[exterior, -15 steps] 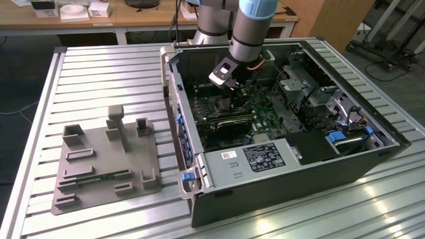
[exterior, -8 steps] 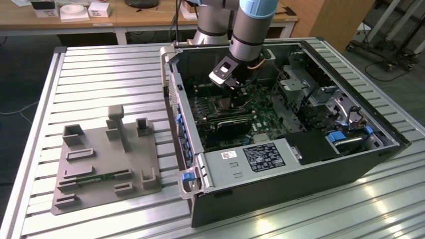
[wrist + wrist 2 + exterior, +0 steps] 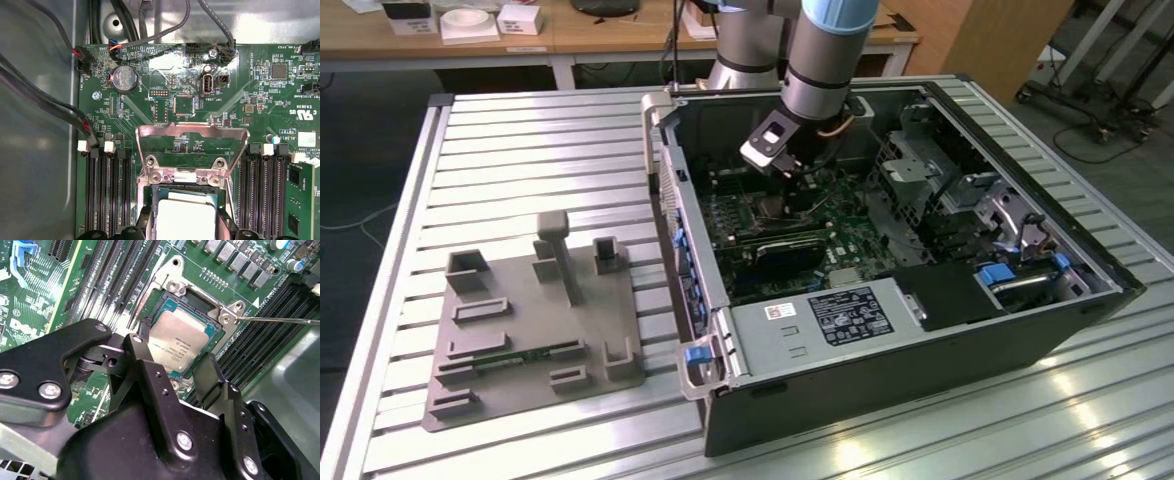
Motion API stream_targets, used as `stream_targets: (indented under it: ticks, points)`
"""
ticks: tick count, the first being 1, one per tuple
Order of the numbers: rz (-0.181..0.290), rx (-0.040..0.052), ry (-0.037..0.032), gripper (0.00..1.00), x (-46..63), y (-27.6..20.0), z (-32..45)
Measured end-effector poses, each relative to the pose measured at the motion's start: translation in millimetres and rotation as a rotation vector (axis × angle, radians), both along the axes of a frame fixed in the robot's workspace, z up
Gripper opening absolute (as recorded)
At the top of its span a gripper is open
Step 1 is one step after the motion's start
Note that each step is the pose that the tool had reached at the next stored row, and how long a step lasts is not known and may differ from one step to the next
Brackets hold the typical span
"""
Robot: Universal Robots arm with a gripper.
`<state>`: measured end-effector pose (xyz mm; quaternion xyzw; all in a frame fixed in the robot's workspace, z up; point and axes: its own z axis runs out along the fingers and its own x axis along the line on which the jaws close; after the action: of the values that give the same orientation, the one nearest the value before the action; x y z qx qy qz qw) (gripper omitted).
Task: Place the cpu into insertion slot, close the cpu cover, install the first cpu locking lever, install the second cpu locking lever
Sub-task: 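Place the cpu into insertion slot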
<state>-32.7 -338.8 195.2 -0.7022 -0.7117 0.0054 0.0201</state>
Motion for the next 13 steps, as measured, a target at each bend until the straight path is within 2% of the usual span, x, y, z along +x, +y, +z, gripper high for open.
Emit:
stream_targets:
  ticks: [5,9,13]
  points:
    - [0.009,0.0000,-0.0001,0.60,0.4,-0.7,-0.8]
    - [0.053,-0.0002,0.0000,0.60,0.4,-1.0,-0.8]
    - [0.056,-0.0001,-0.0001,0.60,0.4,-1.2,-0.8]
